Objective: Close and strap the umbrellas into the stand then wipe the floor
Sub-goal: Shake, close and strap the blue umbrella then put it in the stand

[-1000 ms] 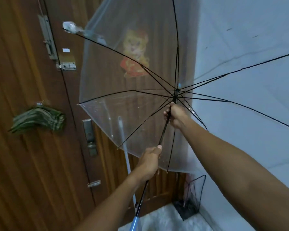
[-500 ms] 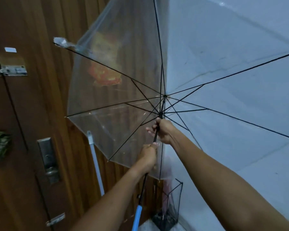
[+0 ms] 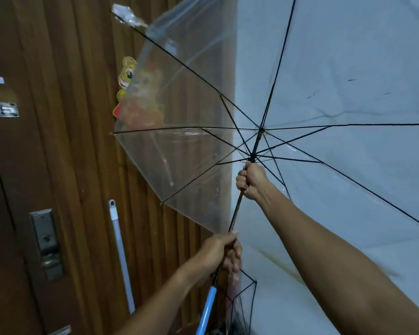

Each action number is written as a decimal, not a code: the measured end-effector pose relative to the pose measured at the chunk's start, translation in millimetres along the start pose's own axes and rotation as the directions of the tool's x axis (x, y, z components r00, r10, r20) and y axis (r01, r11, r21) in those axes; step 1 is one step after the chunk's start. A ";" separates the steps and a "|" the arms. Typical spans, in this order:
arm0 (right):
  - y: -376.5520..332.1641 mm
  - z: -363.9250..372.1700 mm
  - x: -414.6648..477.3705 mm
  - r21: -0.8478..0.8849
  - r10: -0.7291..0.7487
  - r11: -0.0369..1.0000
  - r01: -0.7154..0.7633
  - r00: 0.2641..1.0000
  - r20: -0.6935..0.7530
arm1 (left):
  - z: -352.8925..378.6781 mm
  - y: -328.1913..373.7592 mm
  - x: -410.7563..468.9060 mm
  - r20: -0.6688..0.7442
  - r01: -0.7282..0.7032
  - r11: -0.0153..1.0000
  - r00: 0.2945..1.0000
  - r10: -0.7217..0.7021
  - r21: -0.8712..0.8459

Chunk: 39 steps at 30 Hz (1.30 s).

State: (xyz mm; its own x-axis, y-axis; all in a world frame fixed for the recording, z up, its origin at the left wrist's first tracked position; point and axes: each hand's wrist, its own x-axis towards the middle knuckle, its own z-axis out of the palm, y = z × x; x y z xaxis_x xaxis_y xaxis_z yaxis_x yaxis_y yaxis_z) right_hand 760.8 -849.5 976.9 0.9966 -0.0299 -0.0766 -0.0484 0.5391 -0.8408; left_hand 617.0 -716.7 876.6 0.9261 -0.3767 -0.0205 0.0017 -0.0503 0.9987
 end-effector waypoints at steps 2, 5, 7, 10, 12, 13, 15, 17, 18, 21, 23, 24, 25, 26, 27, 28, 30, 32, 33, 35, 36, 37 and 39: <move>-8.0 -3.7 3.8 -0.008 0.007 1.000 -0.007 1.000 0.008 | 7.1 -6.4 0.2 -0.024 -0.056 0.997 0.998 0.055 -0.052; -10.1 -10.3 10.3 -0.019 0.021 1.000 -0.021 1.000 0.023 | 15.2 -6.4 9.5 -0.077 -0.077 0.996 0.994 0.073 -0.050; -9.5 -12.1 11.9 0.012 0.041 0.999 -0.041 0.999 0.018 | 16.3 -3.8 14.9 -0.096 -0.061 0.997 0.994 0.057 -0.037; 8.2 -12.5 6.4 0.069 0.106 0.992 -0.110 0.993 0.060 | 14.3 5.1 25.5 -0.138 -0.029 0.999 0.990 0.024 -0.034; 23.5 -14.9 3.5 0.068 0.170 0.981 -0.180 0.976 0.134 | 11.3 10.5 34.7 -0.165 -0.012 0.999 0.986 0.004 -0.050; 28.9 -17.4 3.4 0.056 0.198 0.976 -0.211 0.964 0.176 | 10.5 12.0 36.7 -0.164 -0.002 0.998 0.986 -0.008 -0.058; 32.2 -22.3 5.8 0.061 0.212 0.971 -0.233 0.947 0.241 | 12.3 9.8 39.8 -0.161 0.000 0.999 0.987 -0.008 -0.049; 28.5 -25.3 8.1 0.070 0.182 0.977 -0.202 0.956 0.228 | 19.0 5.6 42.4 -0.166 -0.019 1.000 0.986 0.014 -0.025; 25.0 -26.0 8.8 0.056 0.159 0.983 -0.175 0.964 0.211 | 22.3 4.9 43.1 -0.167 -0.018 0.999 0.986 0.013 -0.031; 9.1 -27.7 11.8 0.042 0.115 0.991 -0.124 0.979 0.169 | 26.1 -3.0 36.6 -0.075 0.033 0.991 0.996 -0.043 -0.128; -5.1 -30.5 16.2 0.059 0.090 0.993 -0.100 0.984 0.151 | 27.0 -10.2 24.1 0.010 0.053 0.982 0.999 -0.052 -0.181; -10.5 -30.9 18.7 0.065 0.082 0.994 -0.092 0.986 0.143 | 27.6 -13.5 20.4 0.015 0.039 0.979 0.999 -0.036 -0.200; -14.4 -30.5 20.4 0.064 0.077 0.994 -0.086 0.988 0.136 | 29.4 -14.8 19.4 -0.009 0.015 0.975 1.000 -0.017 -0.223; -16.2 -29.8 22.6 0.057 0.078 0.995 -0.086 0.988 0.130 | 31.1 -14.9 21.5 -0.057 -0.017 0.972 0.998 0.004 -0.234; -17.1 -28.4 24.0 0.051 0.080 0.995 -0.087 0.989 0.127 | 32.2 -14.2 24.7 -0.108 -0.049 0.971 0.994 0.024 -0.235; -17.8 -27.7 25.2 0.050 0.078 0.995 -0.084 0.989 0.123 | 32.7 -13.4 27.9 -0.147 -0.069 0.971 0.989 0.035 -0.231; -15.8 -26.2 25.0 0.035 0.066 0.997 -0.070 0.991 0.114 | 30.8 -12.6 32.3 -0.179 -0.062 0.964 0.984 0.015 -0.258; -5.9 -23.0 19.1 0.016 0.072 0.997 -0.074 0.991 0.116 | 27.4 -11.2 34.7 -0.192 -0.053 0.952 0.981 -0.006 -0.301; 2.3 -21.0 14.8 0.018 0.090 0.996 -0.092 0.989 0.120 | 26.7 -8.4 37.0 -0.206 -0.051 0.944 0.978 -0.018 -0.325; 20.3 -18.6 10.7 0.045 0.152 0.986 -0.159 0.979 0.134 | 26.3 -1.7 42.8 -0.233 -0.047 0.939 0.972 -0.036 -0.342; 26.2 -18.9 10.1 0.046 0.184 0.980 -0.192 0.973 0.141 | 26.0 0.1 44.6 -0.242 -0.042 0.941 0.969 -0.043 -0.336; 29.0 -19.7 9.4 0.041 0.209 0.975 -0.218 0.966 0.155 | 25.5 0.7 45.4 -0.245 -0.030 0.943 0.968 -0.055 -0.330; 30.0 -21.2 9.9 0.049 0.235 0.968 -0.248 0.954 0.186 | 22.0 0.0 44.0 -0.242 -0.003 0.948 0.967 -0.078 -0.317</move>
State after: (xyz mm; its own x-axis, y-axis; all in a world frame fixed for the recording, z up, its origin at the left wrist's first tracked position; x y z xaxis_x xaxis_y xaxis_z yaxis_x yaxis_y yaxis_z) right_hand 767.8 -851.5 939.6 0.9518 0.2546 -0.1709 -0.2905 0.5699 -0.7686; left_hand 649.5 -753.6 874.7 0.9868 -0.1369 -0.0865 0.1186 0.2469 0.9618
